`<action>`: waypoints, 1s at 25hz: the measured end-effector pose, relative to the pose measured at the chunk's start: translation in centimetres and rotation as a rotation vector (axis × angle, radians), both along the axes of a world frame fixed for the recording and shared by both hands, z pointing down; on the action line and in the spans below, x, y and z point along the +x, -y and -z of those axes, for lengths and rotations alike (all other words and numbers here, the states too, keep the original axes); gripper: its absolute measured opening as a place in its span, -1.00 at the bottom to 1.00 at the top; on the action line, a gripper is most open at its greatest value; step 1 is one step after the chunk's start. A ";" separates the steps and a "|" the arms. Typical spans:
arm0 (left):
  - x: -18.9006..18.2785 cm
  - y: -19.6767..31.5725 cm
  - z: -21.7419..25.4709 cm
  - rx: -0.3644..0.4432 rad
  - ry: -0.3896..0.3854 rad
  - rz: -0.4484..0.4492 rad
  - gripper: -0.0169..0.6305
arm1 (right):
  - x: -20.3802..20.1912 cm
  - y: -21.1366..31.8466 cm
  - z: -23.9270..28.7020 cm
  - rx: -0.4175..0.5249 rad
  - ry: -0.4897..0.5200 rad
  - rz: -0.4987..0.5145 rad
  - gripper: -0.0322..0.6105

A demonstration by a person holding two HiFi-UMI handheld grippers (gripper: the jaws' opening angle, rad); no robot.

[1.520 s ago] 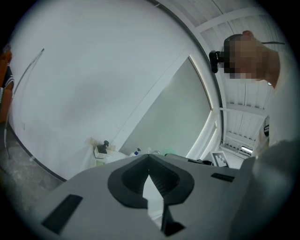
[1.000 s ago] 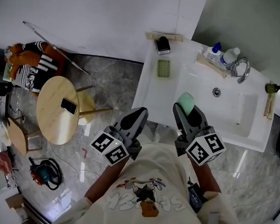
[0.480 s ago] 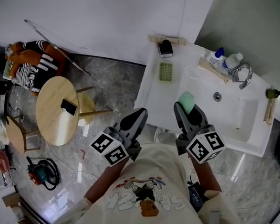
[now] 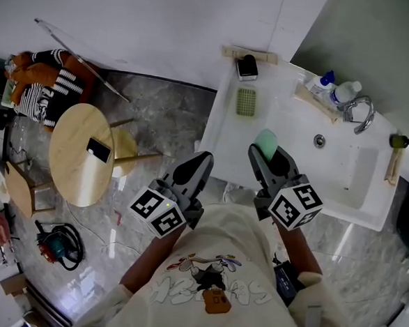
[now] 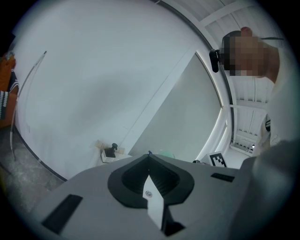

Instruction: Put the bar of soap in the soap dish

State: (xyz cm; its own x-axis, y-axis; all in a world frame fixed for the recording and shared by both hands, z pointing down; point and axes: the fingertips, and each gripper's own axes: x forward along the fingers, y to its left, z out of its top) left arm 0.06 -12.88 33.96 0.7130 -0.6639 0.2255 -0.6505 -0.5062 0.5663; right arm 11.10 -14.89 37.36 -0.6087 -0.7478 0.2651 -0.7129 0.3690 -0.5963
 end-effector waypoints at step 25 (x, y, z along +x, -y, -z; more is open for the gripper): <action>-0.7 6.8 -5.2 0.038 0.088 -0.010 -0.92 | -1.9 7.1 -5.7 -0.107 -0.127 -0.012 -0.47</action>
State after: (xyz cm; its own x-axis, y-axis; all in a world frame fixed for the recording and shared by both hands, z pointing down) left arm -0.65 -19.66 39.18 0.6984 -0.6660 0.2620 -0.6913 -0.5330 0.4878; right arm 9.25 -21.95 43.06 -0.5559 -0.7183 0.4182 -0.7894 0.2987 -0.5363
